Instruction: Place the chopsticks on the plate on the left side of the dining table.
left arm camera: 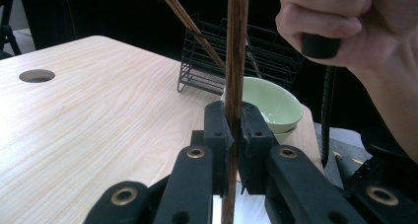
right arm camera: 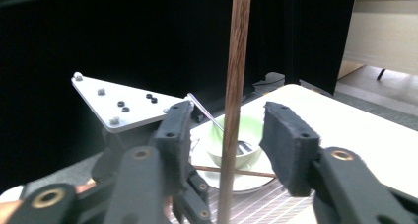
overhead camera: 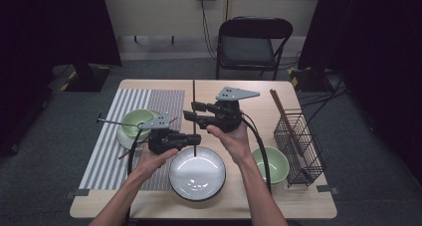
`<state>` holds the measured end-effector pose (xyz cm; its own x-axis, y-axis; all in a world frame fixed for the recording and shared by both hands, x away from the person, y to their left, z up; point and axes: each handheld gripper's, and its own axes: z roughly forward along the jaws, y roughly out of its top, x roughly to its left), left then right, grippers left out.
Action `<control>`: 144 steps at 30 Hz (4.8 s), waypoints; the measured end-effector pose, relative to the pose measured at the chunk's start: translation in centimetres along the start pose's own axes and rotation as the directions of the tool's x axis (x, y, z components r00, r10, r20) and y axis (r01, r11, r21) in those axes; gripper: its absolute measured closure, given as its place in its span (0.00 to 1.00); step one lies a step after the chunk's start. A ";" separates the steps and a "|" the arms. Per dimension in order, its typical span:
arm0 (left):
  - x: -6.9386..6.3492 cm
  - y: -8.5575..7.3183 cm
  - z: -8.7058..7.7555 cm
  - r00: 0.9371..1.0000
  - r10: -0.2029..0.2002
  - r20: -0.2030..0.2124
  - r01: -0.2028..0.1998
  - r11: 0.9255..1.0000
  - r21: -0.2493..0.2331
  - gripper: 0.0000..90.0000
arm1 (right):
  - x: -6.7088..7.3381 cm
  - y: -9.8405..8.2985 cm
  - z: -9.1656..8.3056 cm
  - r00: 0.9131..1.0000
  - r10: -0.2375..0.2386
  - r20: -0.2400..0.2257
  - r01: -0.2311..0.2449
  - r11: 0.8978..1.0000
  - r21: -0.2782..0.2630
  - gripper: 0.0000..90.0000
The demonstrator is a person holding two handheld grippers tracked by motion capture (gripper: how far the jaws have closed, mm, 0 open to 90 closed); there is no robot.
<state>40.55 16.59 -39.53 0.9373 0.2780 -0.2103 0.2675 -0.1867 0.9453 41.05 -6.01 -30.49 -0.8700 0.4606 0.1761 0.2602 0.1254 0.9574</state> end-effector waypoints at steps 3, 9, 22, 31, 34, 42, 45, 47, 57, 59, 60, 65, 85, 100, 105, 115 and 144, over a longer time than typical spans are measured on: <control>0.1 -0.1 -0.2 1.000 -0.003 -0.009 0.003 1.000 -0.003 0.94 | -0.3 0.2 0.2 1.000 -0.003 0.010 0.002 1.000 0.026 0.50; 0.4 -0.2 -0.6 0.999 -0.018 -0.036 0.018 1.000 0.005 0.94 | -0.5 0.7 0.2 0.998 -0.018 0.062 0.016 0.999 0.032 0.36; 0.7 -0.5 -0.8 0.999 -0.027 -0.038 0.028 1.000 0.013 0.94 | -2.3 1.1 0.5 0.988 0.003 0.157 -0.007 1.000 0.029 0.24; 0.6 -0.5 -1.0 0.998 -0.025 -0.051 0.026 0.999 0.019 0.94 | -2.6 0.9 0.1 0.987 0.013 0.157 -0.016 1.000 0.023 0.24; 0.5 -0.6 -0.7 0.999 -0.018 -0.044 0.020 0.999 0.026 0.94 | -2.4 1.1 0.0 0.988 -0.003 0.153 0.001 1.000 0.013 0.24; 0.3 -0.5 -0.7 0.999 -0.006 -0.044 0.007 0.999 0.036 0.94 | -3.0 1.6 -0.6 0.982 0.004 0.189 -0.003 1.000 -0.003 0.23; 0.4 -0.5 -0.8 0.998 -0.009 -0.054 0.011 0.999 0.033 0.94 | -3.2 1.3 -0.9 0.979 0.008 0.206 -0.004 1.000 -0.020 0.23; 0.3 -0.6 -0.9 0.998 -0.011 -0.054 0.013 0.999 0.032 0.94 | -3.4 1.1 -1.0 0.978 0.011 0.208 -0.005 1.000 -0.026 0.23; 0.5 -0.5 -1.2 0.998 -0.013 -0.059 0.014 1.000 0.026 0.94 | -4.1 0.7 -1.6 0.975 0.021 0.223 -0.017 1.000 -0.019 0.24; 0.5 -0.5 -1.3 0.998 -0.011 -0.058 0.012 1.000 0.027 0.94 | -4.2 0.6 -1.7 0.973 0.021 0.229 -0.018 1.000 -0.013 0.24; 0.5 -0.5 -1.3 0.998 -0.013 -0.059 0.015 1.000 0.021 0.94 | -4.3 0.5 -1.8 0.973 0.023 0.231 -0.020 1.000 -0.013 0.24; 0.5 -0.4 -1.6 0.998 -0.012 -0.063 0.013 1.000 0.017 0.94 | -4.7 0.3 -2.2 0.969 0.025 0.245 -0.022 1.000 -0.013 0.23; 0.5 -0.1 -1.9 0.998 -0.016 -0.057 0.016 1.000 0.000 0.94 | -5.5 -0.5 -3.1 0.959 0.030 0.281 -0.031 1.000 -0.002 0.18; 0.7 0.2 -2.6 0.999 -0.012 -0.047 0.011 1.000 -0.013 0.94 | -6.1 -1.6 -3.5 0.951 0.039 0.305 -0.044 0.999 0.012 0.18; 0.7 0.2 -2.6 0.999 -0.006 -0.045 0.006 1.000 -0.006 0.94 | -6.1 -1.4 -3.6 0.951 0.033 0.306 -0.036 0.999 0.005 0.18; 0.7 0.2 -2.9 0.999 -0.003 -0.045 0.002 1.000 -0.007 0.94 | -6.2 -1.2 -4.5 0.934 0.034 0.356 -0.036 0.999 -0.001 0.20; 1.2 -0.4 -5.2 0.996 -0.028 -0.086 0.026 0.999 -0.021 0.94 | -6.2 -2.9 -2.7 0.940 0.034 0.340 -0.052 0.998 0.044 0.21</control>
<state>40.39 21.87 -38.85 0.9068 0.3630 -0.2143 0.2873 -0.1600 0.9444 44.52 -11.59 -33.77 -0.6664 0.7358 0.1205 0.3236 0.1399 0.9358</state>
